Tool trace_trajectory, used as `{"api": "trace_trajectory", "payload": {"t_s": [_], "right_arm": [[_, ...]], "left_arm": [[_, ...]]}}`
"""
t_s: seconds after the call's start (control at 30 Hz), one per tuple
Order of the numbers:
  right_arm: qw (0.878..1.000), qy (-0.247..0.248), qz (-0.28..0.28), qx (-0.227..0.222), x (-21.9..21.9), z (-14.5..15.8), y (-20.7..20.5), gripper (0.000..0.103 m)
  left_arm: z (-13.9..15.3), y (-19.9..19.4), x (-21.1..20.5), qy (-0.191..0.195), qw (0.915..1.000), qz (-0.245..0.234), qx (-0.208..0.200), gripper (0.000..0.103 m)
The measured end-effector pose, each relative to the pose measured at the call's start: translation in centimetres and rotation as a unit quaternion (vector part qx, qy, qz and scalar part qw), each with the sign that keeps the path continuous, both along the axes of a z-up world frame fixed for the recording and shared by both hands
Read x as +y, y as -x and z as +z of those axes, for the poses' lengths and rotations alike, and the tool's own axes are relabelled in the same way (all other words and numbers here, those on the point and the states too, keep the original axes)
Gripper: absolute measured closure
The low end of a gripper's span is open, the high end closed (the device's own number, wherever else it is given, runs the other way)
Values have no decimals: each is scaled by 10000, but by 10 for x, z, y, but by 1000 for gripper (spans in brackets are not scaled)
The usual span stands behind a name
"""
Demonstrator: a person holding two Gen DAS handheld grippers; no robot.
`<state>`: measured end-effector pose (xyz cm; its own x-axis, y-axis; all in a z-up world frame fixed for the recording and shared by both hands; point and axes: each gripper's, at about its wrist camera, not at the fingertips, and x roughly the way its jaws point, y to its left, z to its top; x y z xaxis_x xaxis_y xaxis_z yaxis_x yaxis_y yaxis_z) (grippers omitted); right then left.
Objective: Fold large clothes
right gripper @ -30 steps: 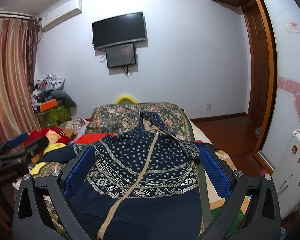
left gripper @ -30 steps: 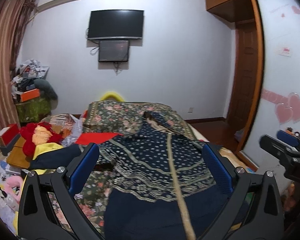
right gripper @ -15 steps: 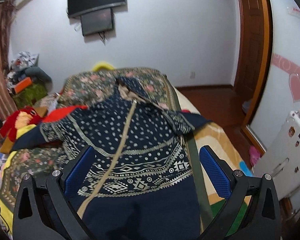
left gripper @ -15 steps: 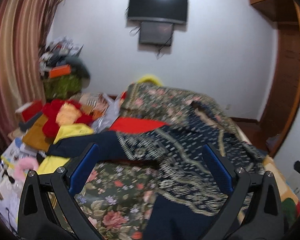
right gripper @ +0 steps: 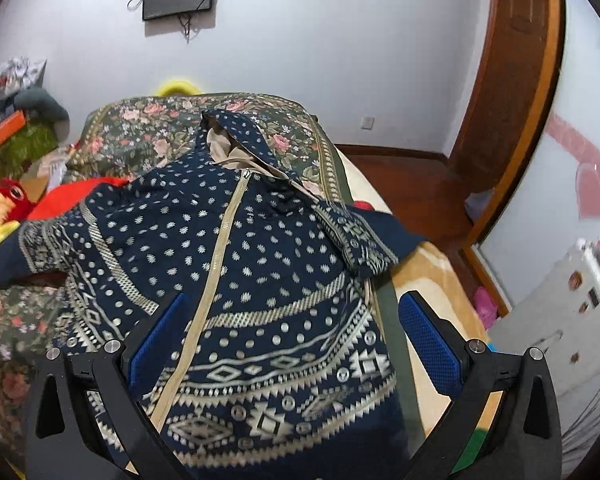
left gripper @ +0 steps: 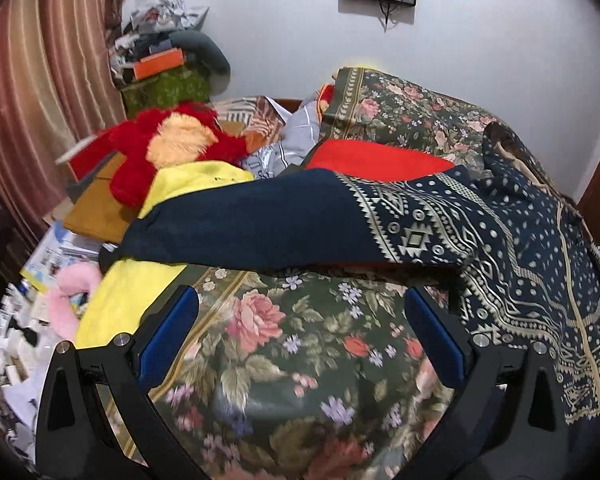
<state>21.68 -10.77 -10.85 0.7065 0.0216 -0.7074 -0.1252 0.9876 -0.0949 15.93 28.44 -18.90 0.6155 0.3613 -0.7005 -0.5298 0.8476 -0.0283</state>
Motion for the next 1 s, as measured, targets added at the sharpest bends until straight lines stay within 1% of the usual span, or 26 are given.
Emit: {"api": "trace_trajectory", "payload": {"t_s": [0.07,0.1,0.13,0.23,0.3,0.37,0.4,0.43,0.47,0.5,0.53,0.67,0.73,0.8,0.83,0.87,0.93,0.97,1.0], "right_arm": [[9998,142,102,48,10,-3,-5,0],[9997,186,144,94,15,-5,-8,0],[9996,193,162,147,19,-7,-9,0],[9989,27,251,391,27,-16,-16,0],[9981,-12,306,528,31,-20,-19,0],[9980,55,283,564,36,-23,-20,0],[9979,85,288,574,38,-24,-20,0],[9978,117,293,576,40,-24,-20,0],[9979,140,288,569,41,-24,-19,0],[9980,176,270,553,43,-23,-19,0],[9981,231,233,530,45,-23,-18,0],[9980,402,194,452,50,-21,-15,0],[9978,421,221,470,53,-21,-13,0],[9978,375,236,484,53,-20,-12,0],[9980,334,243,488,53,-19,-11,0],[9981,305,241,488,53,-19,-11,0],[9981,222,242,521,52,-18,-11,0],[9981,183,250,541,53,-18,-10,0],[9980,148,255,552,53,-18,-10,0]], "left_arm": [[-8,-5,18,248,9997,-3,-85,0],[-12,-7,32,461,9988,42,-156,0],[-15,-8,41,621,9978,135,-195,0],[-25,-11,68,926,9942,505,-206,0],[-32,-13,81,1163,9915,526,-238,0],[-39,-14,94,1473,9872,520,-327,0],[-43,-14,101,1694,9837,479,-377,2],[-50,-14,111,2059,9764,462,-453,6],[-54,-13,115,2241,9722,470,-488,11],[-61,-11,125,2550,9641,526,-529,13],[-64,-11,129,2661,9607,567,-556,16],[-67,-6,144,2974,9488,608,-875,16],[-70,-6,154,3213,9393,608,-1041,16],[-75,-8,165,3446,9287,676,-1192,18],[-77,-8,170,3499,9257,726,-1237,24],[-78,-9,175,3509,9247,801,-1244,28],[-82,-14,183,3488,9252,946,-1158,35],[-84,-15,184,3464,9262,983,-1120,40],[-85,-16,187,3437,9271,1052,-1059,43]]}}
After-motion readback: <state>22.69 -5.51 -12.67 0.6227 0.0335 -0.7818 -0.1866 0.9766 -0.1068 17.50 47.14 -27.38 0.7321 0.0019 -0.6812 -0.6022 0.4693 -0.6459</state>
